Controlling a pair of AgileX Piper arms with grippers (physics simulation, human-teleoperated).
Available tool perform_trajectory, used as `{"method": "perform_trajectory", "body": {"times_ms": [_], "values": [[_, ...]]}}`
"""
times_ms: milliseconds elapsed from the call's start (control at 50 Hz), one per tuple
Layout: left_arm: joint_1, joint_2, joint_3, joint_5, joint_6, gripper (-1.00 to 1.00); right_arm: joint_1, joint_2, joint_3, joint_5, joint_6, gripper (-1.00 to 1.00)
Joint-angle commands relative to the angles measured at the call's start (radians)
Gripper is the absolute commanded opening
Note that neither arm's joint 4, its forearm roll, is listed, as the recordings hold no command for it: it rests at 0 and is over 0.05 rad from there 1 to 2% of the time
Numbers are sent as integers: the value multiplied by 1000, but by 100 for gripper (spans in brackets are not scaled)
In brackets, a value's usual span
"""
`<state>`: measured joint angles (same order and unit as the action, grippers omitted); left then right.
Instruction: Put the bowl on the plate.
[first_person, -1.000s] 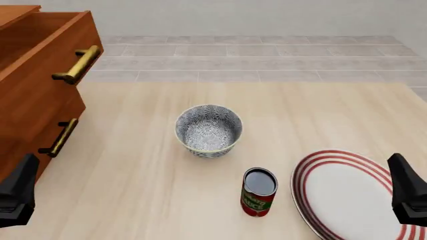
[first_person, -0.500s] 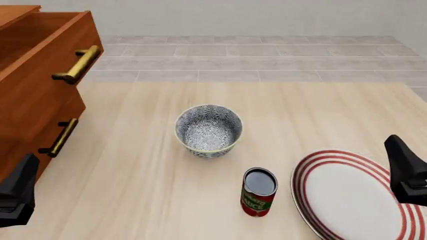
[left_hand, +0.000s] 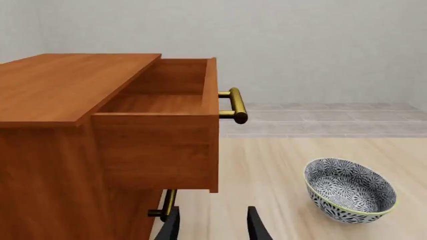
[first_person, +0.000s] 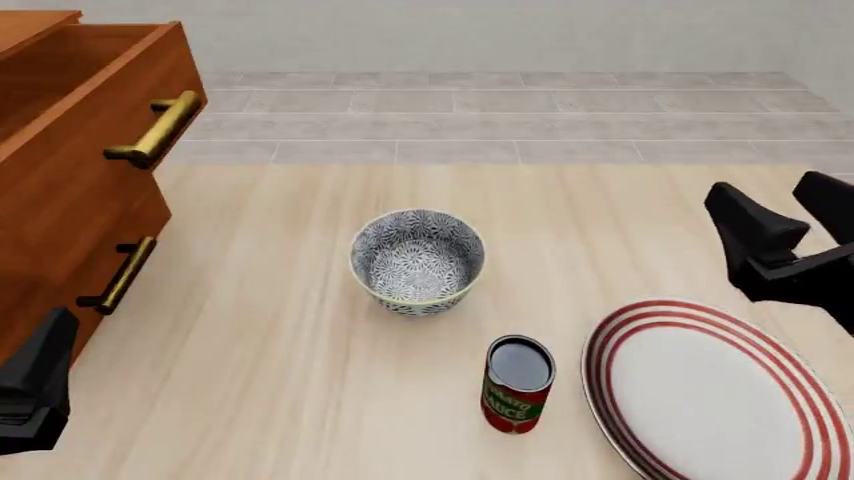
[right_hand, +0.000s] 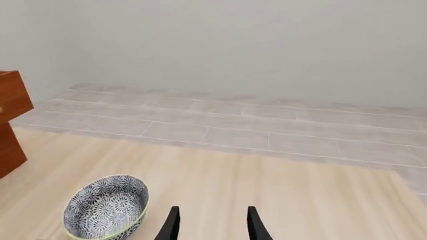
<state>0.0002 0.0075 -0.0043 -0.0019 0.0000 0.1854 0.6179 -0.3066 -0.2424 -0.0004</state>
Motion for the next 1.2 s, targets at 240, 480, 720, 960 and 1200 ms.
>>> {"method": "perform_trajectory", "body": {"times_ms": [240,480,720,960,1200], "values": [[0,0,0,0,0,100,180,335,-265,35,-66,100],[0,0,0,0,0,100,246,519,-422,135,-63,100],[0,0,0,0,0,100,317,649,-567,264,43,100],[0,0,0,0,-1,100,291,784,-690,372,21,100],[0,178,-69,-99,10,100,241,939,-805,471,-9,100]]}}
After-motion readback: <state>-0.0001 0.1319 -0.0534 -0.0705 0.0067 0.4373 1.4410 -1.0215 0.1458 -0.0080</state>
